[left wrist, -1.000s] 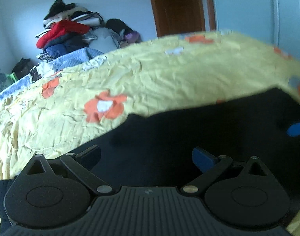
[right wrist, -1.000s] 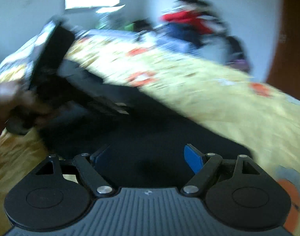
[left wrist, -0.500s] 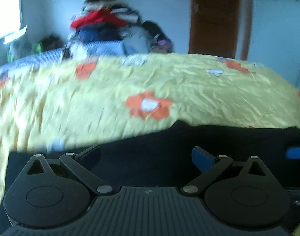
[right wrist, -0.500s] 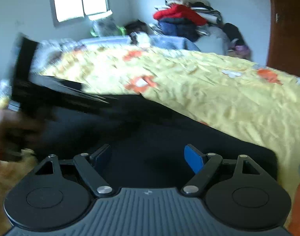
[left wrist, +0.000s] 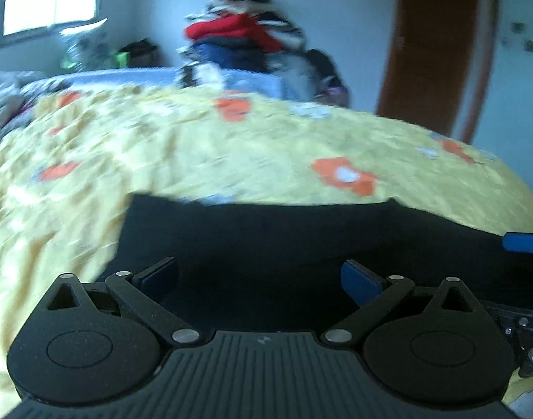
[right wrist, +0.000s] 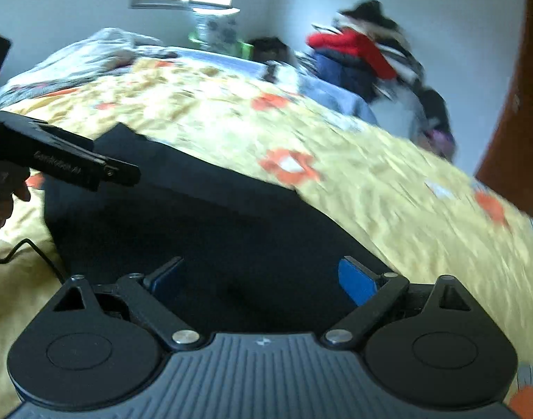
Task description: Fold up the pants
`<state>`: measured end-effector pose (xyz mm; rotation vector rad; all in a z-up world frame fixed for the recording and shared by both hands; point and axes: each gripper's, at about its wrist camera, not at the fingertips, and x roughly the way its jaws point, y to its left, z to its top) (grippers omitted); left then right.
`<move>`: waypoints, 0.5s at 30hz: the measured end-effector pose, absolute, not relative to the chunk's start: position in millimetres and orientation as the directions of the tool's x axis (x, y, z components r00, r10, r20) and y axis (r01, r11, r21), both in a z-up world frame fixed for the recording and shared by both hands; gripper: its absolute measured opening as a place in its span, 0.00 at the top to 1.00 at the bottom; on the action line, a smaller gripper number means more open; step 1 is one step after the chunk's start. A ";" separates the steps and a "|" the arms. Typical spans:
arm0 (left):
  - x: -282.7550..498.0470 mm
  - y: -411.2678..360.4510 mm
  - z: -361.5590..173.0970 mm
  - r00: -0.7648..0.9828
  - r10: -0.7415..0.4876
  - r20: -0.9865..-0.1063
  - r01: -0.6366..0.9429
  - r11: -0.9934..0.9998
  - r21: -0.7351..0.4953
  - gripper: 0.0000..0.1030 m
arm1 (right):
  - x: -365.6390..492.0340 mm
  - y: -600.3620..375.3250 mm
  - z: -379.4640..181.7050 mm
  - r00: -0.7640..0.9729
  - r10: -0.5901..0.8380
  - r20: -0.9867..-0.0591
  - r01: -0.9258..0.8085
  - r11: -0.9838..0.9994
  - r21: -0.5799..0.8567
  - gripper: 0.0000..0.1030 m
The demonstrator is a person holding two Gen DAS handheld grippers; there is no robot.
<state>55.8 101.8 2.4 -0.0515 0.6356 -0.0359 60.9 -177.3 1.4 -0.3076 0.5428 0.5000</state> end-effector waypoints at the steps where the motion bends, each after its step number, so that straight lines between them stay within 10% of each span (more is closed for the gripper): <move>1: 53.1 109.5 3.9 0.800 -0.030 -0.599 0.000 0.999 -0.050 0.02 | 58.3 -166.4 2.8 0.739 0.382 -0.556 -0.547 0.822 -0.163 0.08; 8: 16.1 179.7 10.0 0.777 0.107 -0.621 -0.133 0.991 0.004 0.02 | 41.0 -94.9 3.7 0.666 0.508 -0.546 -0.692 0.695 -0.196 0.08; 15: 11.8 224.2 18.6 0.755 -0.053 -0.654 -0.186 0.939 -0.291 0.02 | 6.1 -17.8 -6.4 0.682 0.517 -0.518 -0.725 0.570 -0.387 0.09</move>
